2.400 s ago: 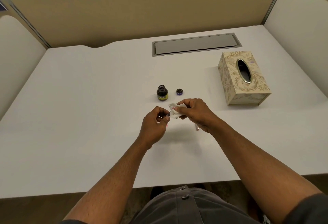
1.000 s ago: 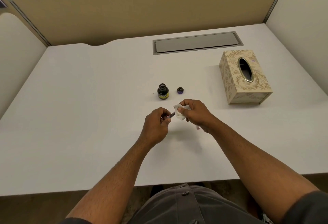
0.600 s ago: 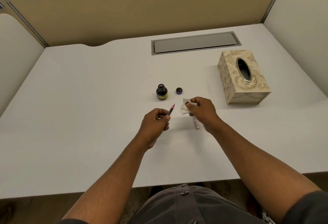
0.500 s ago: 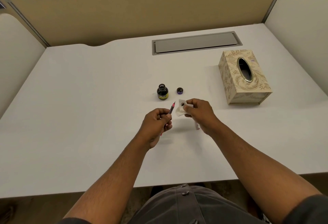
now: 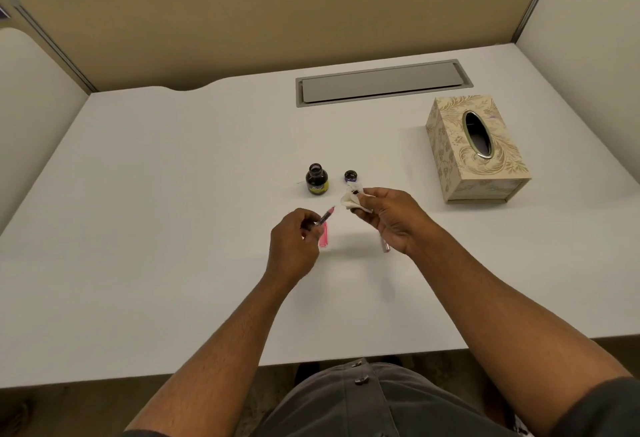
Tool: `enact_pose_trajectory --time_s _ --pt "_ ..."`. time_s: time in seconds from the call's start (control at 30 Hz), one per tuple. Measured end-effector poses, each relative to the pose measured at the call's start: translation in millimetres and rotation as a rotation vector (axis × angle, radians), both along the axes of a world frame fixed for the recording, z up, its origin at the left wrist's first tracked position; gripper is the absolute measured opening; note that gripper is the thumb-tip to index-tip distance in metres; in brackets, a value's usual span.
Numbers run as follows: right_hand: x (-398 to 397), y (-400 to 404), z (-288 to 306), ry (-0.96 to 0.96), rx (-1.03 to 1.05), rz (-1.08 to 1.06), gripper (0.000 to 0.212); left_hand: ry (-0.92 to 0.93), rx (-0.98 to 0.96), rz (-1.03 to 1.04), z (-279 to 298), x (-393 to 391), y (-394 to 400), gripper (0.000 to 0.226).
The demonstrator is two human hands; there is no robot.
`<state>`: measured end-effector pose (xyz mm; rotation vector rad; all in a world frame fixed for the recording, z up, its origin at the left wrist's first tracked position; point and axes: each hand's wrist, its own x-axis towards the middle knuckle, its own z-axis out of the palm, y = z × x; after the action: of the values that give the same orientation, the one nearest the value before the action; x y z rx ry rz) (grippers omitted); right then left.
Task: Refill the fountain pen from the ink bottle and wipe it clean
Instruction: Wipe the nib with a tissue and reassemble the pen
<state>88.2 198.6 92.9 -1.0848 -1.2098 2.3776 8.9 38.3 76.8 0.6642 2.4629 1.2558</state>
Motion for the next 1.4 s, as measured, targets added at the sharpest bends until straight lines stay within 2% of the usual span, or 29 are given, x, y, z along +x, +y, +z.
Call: enact_pose_trajectory --time_s 0.1,0.17,0.23,0.33,0.6,0.73,1.0,1.1,1.2,1.3,1.4 --pt "0.8 -0.5 -2.3 -0.037 0.044 0.006 0.017 -0.596 0.336 0.128 11.8 2.3 5.0 0.020" --pt "1.1 -3.5 -4.7 -0.052 0.067 0.026 0.012 -0.886 0.476 0.156 18.1 1.9 7.9 0.016" --pt "1.2 -7.0 -6.6 -0.054 0.098 0.024 0.011 -1.077 0.575 0.163 21.2 1.5 9.6 0.013" --pt "0.6 -12.2 -9.3 -0.073 0.188 0.009 0.013 -1.220 0.615 0.145 20.9 1.1 10.5 0.013" --pt "-3.5 -28.2 -17.7 -0.161 0.418 0.021 0.008 -1.249 0.605 0.037 17.6 1.5 14.4 0.023" --pt "-3.0 -33.1 -19.5 -0.185 0.476 0.049 0.008 -1.205 0.592 0.053 14.6 2.0 14.6 0.019" --pt "2.1 -46.0 -20.5 -0.250 0.768 0.166 0.011 -1.170 0.579 0.133 7.2 1.1 12.6 0.017" --pt "6.0 -41.5 -26.1 -0.269 0.778 0.189 0.009 -1.165 0.581 0.163 6.4 -1.6 12.4 0.018" --pt "10.9 -29.3 -27.9 -0.285 0.739 0.092 0.020 -1.184 0.565 0.164 5.3 -6.4 9.6 0.025" --pt "20.1 -5.9 -32.1 -0.403 0.671 -0.078 0.025 -1.207 0.537 0.150 5.1 -9.6 5.8 0.027" --pt "29.1 13.1 -43.2 -0.528 0.683 -0.114 0.024 -1.225 0.513 0.160 5.7 -10.8 5.8 0.021"
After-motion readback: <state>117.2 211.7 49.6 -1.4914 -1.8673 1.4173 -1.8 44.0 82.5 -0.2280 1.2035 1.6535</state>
